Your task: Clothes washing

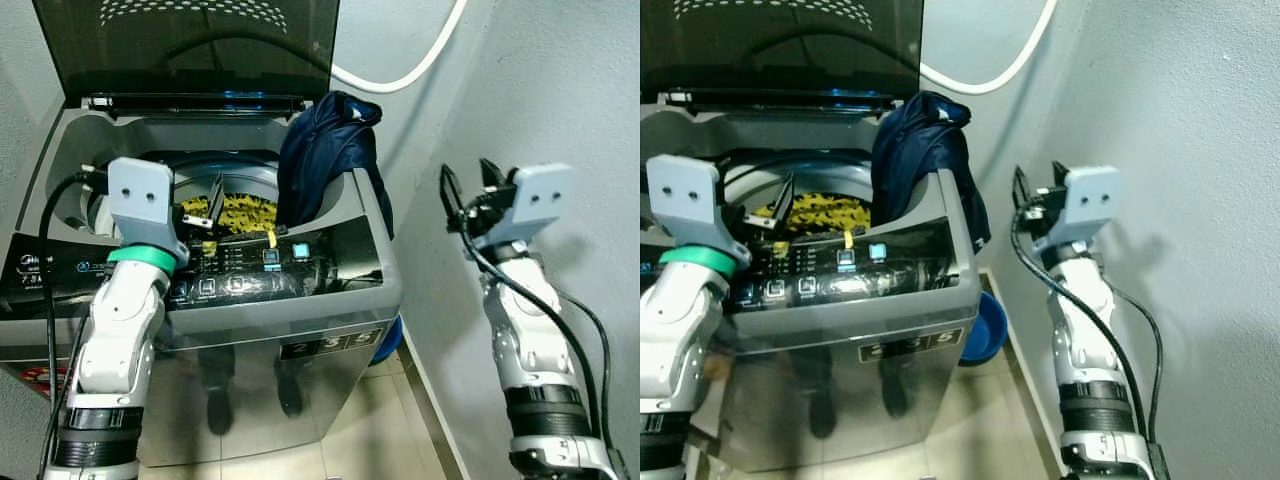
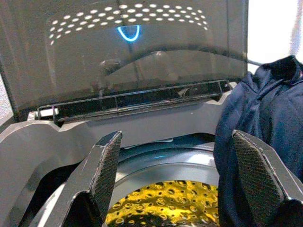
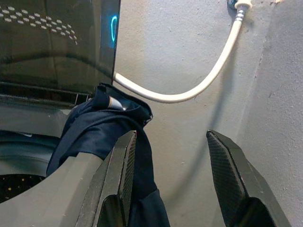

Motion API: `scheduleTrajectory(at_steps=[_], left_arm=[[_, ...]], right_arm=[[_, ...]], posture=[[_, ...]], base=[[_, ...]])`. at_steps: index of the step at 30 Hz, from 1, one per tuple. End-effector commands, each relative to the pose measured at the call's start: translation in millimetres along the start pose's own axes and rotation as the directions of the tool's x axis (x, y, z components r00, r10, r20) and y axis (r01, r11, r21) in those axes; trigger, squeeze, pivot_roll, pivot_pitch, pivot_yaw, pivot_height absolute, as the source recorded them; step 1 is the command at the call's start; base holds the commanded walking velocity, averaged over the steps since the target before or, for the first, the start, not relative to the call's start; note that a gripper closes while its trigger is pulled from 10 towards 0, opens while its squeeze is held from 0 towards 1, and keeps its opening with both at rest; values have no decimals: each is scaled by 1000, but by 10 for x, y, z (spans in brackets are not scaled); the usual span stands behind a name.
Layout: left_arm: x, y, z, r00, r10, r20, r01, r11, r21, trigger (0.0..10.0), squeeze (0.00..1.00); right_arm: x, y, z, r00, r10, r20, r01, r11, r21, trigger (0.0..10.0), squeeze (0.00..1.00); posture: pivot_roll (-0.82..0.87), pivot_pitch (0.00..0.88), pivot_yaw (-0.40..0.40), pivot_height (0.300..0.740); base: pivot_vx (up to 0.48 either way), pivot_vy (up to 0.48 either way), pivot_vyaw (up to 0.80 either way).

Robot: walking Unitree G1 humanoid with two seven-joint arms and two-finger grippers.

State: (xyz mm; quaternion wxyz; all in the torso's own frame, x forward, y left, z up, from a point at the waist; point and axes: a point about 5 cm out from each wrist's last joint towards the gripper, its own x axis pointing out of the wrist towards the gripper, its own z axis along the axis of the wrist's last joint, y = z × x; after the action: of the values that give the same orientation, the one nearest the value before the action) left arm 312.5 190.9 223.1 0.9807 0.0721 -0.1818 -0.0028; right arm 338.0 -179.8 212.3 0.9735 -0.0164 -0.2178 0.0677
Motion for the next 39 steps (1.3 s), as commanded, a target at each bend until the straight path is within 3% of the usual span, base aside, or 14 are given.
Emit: scheduleTrajectory(at_steps=[1,12,31,39], left_arm=[[-10,-9,1,1000,-2,-5,2,1000,7,10000,0],[2,-1,11,1000,5,-4,-5,1000,9,10000,0],[-3,-27,9,1000,9,-6,-9,1000,9,10000,0],[-7,-29,7,1000,14,-7,-14,1000,6,10000,0]], right_arm=[[-12,10,-8,1000,2,-11,-2,1000,2,10000,0],[12,56,-11,1000,16,-13,-16,1000,4,10000,0],[10,57,-28,1000,23,-21,-23,1000,5,10000,0],[18,99,-26,998,64,-27,-65,997,-36,10000,0]], posture=[[39,0,-18,740],[42,0,-21,740],[41,0,-26,740],[40,0,-30,740]], base=[[0,0,0],[0,0,0],[-383,0,0],[-412,0,188]])
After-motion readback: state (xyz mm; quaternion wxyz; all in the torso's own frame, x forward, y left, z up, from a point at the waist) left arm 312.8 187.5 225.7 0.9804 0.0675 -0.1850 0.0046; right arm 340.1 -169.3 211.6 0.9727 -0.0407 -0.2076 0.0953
